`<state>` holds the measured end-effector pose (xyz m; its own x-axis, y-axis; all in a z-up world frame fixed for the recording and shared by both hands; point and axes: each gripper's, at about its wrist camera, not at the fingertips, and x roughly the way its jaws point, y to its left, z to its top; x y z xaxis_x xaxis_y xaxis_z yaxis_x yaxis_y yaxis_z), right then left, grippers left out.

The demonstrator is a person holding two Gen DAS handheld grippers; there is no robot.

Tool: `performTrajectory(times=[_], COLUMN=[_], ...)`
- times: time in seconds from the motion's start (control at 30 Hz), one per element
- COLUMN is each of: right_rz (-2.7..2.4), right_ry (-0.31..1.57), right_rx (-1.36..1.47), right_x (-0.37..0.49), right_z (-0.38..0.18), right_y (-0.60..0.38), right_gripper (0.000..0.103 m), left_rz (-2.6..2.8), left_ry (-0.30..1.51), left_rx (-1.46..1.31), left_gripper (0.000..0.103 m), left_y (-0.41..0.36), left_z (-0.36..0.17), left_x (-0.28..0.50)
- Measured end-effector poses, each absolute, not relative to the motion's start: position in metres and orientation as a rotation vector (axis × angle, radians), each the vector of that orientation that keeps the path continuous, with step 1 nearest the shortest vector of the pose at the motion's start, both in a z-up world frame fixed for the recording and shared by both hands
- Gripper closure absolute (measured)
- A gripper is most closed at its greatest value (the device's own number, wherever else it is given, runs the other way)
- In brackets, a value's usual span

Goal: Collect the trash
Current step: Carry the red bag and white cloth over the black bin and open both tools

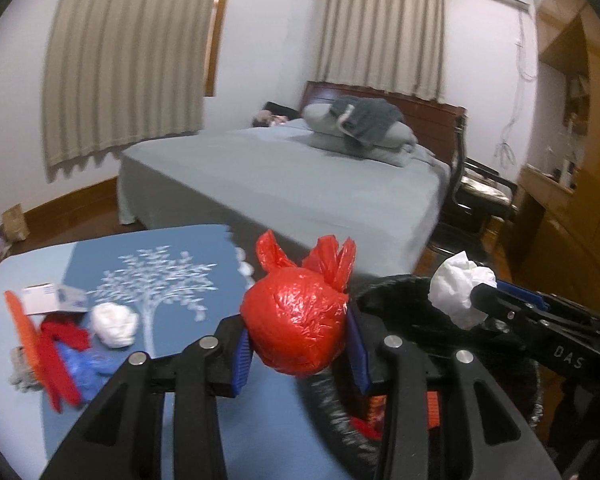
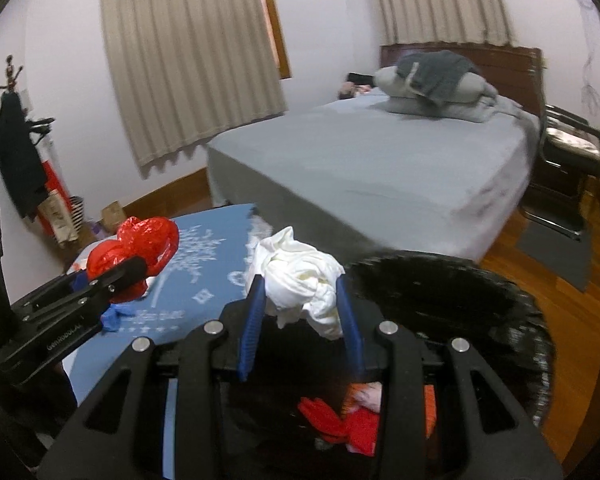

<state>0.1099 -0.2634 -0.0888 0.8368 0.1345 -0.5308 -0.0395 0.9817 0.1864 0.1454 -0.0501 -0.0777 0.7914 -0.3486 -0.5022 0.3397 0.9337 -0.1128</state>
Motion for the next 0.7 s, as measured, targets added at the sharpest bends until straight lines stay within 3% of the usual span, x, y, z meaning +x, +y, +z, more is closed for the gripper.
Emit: performTrajectory(times=[0.57,0.7], right_rz=[-0.084,-0.113], right_ry=[0.604,0.617], right_rx=[0.207,0.216], right_x=[0.085,0.082], right_z=[-0.113,-0.118], right_y=[-0.343,-0.350], right_gripper=[0.067,0.061], left_rz=[-0.552,-0.592], left_ry=[0.583,0.602], left_rx=[0.026,0.035], left_gripper=[0.063,0.059], left_y=[-0.143,-0.155], left_z=[-0.092,-0.094], left_x=[0.148,0.149])
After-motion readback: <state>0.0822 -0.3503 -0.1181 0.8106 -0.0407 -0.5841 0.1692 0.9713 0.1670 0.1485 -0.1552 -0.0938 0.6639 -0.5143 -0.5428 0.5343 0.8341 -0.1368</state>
